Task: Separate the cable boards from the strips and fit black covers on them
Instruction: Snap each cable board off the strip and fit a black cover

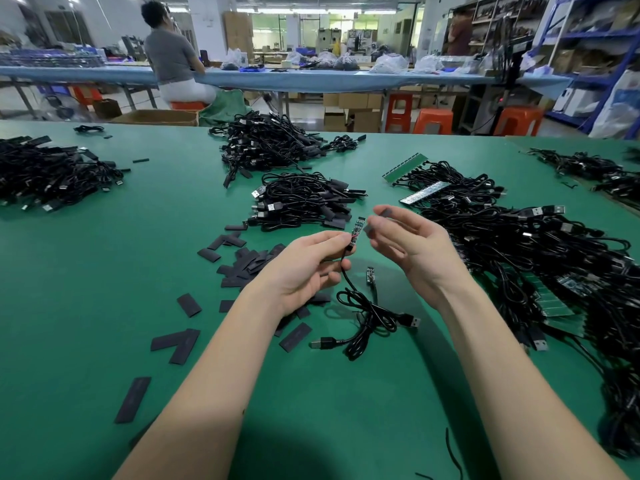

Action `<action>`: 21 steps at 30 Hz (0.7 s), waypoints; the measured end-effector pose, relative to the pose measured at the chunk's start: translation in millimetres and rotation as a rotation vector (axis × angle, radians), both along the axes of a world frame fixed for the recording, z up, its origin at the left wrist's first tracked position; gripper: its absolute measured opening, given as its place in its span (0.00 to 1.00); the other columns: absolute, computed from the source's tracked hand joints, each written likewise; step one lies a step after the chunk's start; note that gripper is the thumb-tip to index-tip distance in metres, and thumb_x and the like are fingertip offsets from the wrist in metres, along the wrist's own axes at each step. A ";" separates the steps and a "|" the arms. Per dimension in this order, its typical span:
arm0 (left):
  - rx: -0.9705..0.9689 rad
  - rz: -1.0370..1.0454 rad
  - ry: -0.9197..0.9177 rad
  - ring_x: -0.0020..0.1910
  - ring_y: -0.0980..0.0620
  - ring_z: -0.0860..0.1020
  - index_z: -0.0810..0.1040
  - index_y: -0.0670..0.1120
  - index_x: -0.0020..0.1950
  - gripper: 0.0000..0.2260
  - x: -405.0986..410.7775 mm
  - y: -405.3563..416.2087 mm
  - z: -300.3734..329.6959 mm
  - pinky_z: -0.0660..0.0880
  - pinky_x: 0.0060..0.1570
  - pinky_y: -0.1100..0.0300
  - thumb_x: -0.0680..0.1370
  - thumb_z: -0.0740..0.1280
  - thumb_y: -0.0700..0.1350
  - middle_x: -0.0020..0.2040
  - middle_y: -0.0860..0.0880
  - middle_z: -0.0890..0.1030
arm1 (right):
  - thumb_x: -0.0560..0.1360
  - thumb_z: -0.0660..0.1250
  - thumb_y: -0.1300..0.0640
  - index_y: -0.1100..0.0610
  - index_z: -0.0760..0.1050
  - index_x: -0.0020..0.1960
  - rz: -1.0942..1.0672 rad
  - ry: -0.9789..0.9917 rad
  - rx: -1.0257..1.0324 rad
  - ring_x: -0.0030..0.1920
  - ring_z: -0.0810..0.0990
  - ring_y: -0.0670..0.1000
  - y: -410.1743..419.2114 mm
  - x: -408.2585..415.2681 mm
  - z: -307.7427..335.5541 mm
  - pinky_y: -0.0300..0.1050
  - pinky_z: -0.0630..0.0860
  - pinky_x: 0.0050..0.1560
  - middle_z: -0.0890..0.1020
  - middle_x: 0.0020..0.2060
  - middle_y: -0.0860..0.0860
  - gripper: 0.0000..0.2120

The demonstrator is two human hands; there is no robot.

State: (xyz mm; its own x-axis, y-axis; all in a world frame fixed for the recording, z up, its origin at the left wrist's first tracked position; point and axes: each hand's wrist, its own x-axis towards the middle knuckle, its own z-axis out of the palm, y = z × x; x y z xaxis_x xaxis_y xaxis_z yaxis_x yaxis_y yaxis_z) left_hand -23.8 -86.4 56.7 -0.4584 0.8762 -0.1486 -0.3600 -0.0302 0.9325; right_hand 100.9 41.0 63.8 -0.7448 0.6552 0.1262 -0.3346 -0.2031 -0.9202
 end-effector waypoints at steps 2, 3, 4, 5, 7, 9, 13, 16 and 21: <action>0.001 -0.011 -0.039 0.32 0.57 0.76 0.79 0.42 0.52 0.03 0.2 0.2 -0.2 0.70 0.25 0.69 0.81 0.67 0.41 0.38 0.50 0.81 | 0.71 0.74 0.65 0.60 0.83 0.51 -0.047 0.060 -0.043 0.43 0.85 0.50 3.1 2.0 0.5 0.38 0.80 0.49 0.85 0.42 0.56 0.09; 0.002 -0.021 -0.053 0.31 0.58 0.75 0.79 0.41 0.52 0.03 0.8 0.2 -0.3 0.70 0.25 0.69 0.81 0.66 0.40 0.38 0.50 0.81 | 0.71 0.74 0.65 0.61 0.82 0.50 -0.062 0.089 -0.050 0.43 0.85 0.50 4.1 2.7 1.0 0.38 0.80 0.49 0.85 0.42 0.56 0.09; 0.002 -0.031 -0.063 0.31 0.58 0.74 0.79 0.41 0.52 0.04 1.4 0.1 -0.1 0.71 0.26 0.70 0.81 0.66 0.40 0.37 0.50 0.81 | 0.70 0.74 0.65 0.61 0.82 0.50 -0.072 0.110 -0.048 0.43 0.85 0.50 4.6 3.0 1.5 0.38 0.80 0.50 0.85 0.41 0.56 0.09; 0.000 -0.041 -0.068 0.31 0.58 0.74 0.79 0.41 0.51 0.04 2.2 0.1 0.2 0.71 0.26 0.70 0.81 0.67 0.40 0.37 0.50 0.80 | 0.71 0.74 0.65 0.61 0.83 0.49 -0.077 0.123 -0.040 0.43 0.85 0.50 4.5 2.8 1.8 0.38 0.80 0.51 0.85 0.40 0.55 0.08; -0.001 -0.058 -0.071 0.31 0.58 0.73 0.79 0.41 0.50 0.04 3.5 0.0 0.5 0.71 0.26 0.70 0.81 0.66 0.41 0.37 0.50 0.80 | 0.72 0.73 0.67 0.61 0.83 0.49 -0.090 0.127 -0.019 0.43 0.85 0.49 3.1 1.4 1.6 0.38 0.80 0.51 0.85 0.40 0.53 0.06; 0.000 -0.067 -0.073 0.31 0.58 0.73 0.79 0.41 0.50 0.04 3.8 -0.2 0.9 0.71 0.26 0.70 0.81 0.66 0.41 0.38 0.50 0.80 | 0.73 0.73 0.68 0.61 0.83 0.49 -0.110 0.114 0.002 0.43 0.84 0.48 0.8 -0.4 1.2 0.38 0.80 0.50 0.86 0.39 0.51 0.06; 0.002 -0.079 -0.065 0.31 0.59 0.73 0.79 0.41 0.50 0.04 3.5 -0.4 0.5 0.71 0.27 0.70 0.81 0.66 0.41 0.38 0.50 0.80 | 0.72 0.73 0.69 0.62 0.83 0.48 -0.134 0.082 0.032 0.42 0.84 0.47 -0.9 0.4 0.8 0.38 0.81 0.49 0.86 0.37 0.51 0.06; 0.006 -0.092 -0.051 0.31 0.59 0.74 0.79 0.41 0.51 0.04 2.9 -0.7 0.2 0.71 0.27 0.70 0.81 0.66 0.40 0.39 0.50 0.80 | 0.73 0.73 0.69 0.61 0.83 0.47 -0.146 0.070 0.047 0.41 0.84 0.47 -1.7 1.4 1.4 0.38 0.81 0.49 0.85 0.37 0.52 0.05; 0.023 -0.148 -0.022 0.31 0.59 0.73 0.78 0.41 0.54 0.05 0.3 -4.7 0.8 0.70 0.27 0.70 0.81 0.64 0.40 0.40 0.49 0.79 | 0.70 0.74 0.65 0.59 0.84 0.45 0.003 0.041 -0.030 0.42 0.84 0.47 1.1 5.5 3.7 0.37 0.80 0.49 0.85 0.39 0.52 0.05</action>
State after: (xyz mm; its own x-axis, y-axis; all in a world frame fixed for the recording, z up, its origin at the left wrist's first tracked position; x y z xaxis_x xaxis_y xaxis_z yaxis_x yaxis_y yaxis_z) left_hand -23.5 -91.1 57.5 -0.3207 0.9374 -0.1360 -0.3825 0.0032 0.9240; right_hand 106.4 42.1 67.5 -0.7414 0.6570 0.1365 -0.3708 -0.2316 -0.8994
